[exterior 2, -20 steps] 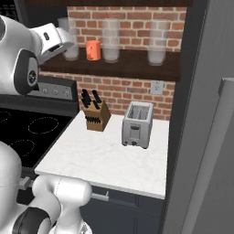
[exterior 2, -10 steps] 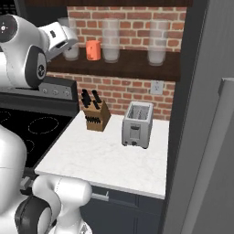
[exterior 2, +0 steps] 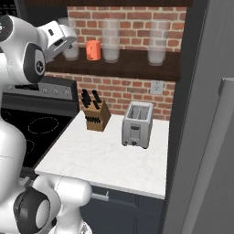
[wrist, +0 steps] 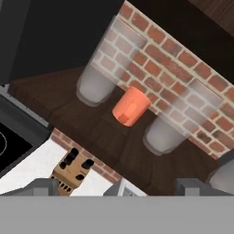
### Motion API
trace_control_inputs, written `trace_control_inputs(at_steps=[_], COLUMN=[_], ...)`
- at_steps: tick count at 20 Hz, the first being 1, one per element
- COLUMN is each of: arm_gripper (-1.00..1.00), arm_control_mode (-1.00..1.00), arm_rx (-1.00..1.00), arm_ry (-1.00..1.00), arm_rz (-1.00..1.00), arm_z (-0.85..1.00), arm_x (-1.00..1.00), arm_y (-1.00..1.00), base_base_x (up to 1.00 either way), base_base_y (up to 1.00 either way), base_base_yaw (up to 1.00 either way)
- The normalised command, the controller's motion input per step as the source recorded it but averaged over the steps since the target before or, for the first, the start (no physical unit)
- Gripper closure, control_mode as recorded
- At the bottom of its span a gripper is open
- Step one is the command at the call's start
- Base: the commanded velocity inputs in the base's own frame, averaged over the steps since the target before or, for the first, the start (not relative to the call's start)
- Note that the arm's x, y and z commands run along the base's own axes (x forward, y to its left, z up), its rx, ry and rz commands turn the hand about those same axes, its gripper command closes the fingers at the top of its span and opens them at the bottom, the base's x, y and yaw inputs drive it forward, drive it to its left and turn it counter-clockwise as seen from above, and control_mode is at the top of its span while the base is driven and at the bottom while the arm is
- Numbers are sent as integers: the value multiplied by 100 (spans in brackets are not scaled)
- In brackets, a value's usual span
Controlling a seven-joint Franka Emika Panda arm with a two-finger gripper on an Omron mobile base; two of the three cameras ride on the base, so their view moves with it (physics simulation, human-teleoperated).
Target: Gather all objects into one cabinet and sort the glasses and bowls to opposite sides.
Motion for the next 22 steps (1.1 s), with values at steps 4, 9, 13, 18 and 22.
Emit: trace_control_inputs(at_steps=[4,9,13,18,22], arm_gripper=[-100,-100,-100,-100,-100], arm_control_mode=[-100,-100,-100,-100,-100], arm_rx=[0,0,0,0,0], arm_ry=[0,2,0,0,0], arm_rz=[0,0,0,-1,-3], arm_z=[-10,-22,-5,0,0], arm_x=[11,21,30,40,42], arm_y=[1,0,0,0,0], base_base_x=[0,0,0,0,0], base_base_y=[0,0,0,0,0], base_base_yaw=[0,0,0,0,0])
